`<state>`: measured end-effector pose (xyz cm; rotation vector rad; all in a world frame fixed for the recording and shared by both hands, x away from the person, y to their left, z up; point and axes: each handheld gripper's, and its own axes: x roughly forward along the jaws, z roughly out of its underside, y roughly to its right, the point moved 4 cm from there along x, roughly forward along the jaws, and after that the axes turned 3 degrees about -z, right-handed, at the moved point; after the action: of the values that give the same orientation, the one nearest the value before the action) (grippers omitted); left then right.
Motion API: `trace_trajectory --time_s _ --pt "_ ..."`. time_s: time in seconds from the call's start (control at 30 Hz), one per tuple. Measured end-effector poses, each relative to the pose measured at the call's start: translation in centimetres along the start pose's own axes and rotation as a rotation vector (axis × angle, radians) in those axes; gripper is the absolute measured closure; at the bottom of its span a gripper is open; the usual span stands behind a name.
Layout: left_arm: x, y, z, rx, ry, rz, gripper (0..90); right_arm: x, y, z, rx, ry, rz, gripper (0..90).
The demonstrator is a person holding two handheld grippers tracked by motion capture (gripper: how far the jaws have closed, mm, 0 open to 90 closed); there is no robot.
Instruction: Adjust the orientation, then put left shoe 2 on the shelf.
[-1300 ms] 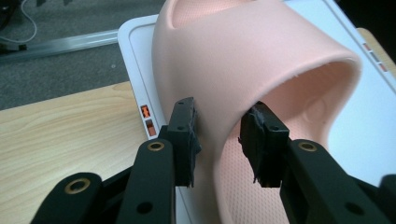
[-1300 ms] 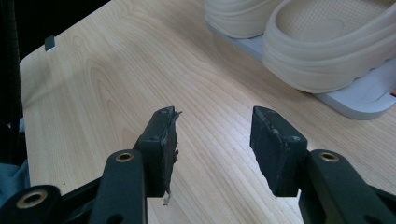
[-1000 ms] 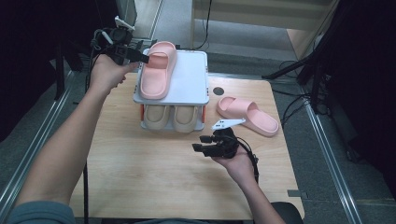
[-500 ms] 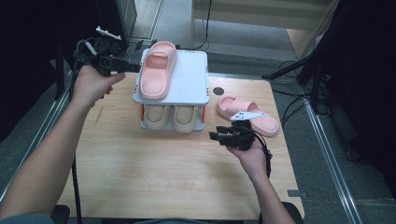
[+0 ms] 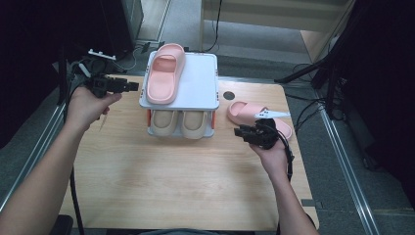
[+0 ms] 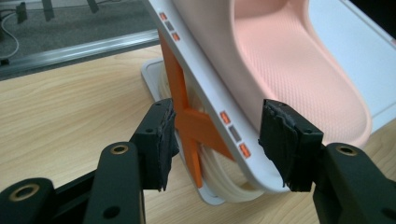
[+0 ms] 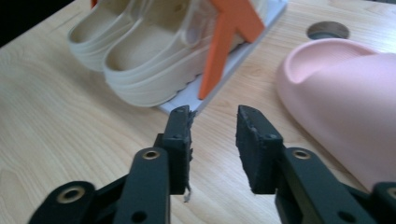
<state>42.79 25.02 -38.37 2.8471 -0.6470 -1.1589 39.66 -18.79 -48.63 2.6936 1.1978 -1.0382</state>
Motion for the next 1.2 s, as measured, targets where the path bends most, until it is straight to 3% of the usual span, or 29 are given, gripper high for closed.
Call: trace_trajectory --time_s 0.23,0.37,0.57,0.87,0.9,1.2 --pt "0.5 0.0 3.2 -0.002 -0.011 0.006 44.4 -1.0 3.2 -0.2 0.055 0.014 0.043 83.5" --pt "0.7 0.2 4.8 -0.001 -0.009 0.015 44.0 -1.6 4.9 -0.2 0.097 0.035 0.058 88.4" --pt "0.9 1.0 6.8 0.014 0.002 0.019 42.9 -1.9 6.4 -0.1 0.113 0.040 0.084 89.1" --pt "1.3 2.2 9.7 0.036 -0.006 0.037 44.0 -1.8 7.7 -0.2 0.123 0.039 0.121 84.8" --pt "1.4 2.5 10.5 0.041 -0.007 0.038 43.9 -1.8 7.9 -0.1 0.128 0.038 0.127 84.8" --pt "1.6 4.0 13.4 0.072 0.006 0.063 42.2 -2.3 8.9 0.0 0.144 0.055 0.146 87.6"
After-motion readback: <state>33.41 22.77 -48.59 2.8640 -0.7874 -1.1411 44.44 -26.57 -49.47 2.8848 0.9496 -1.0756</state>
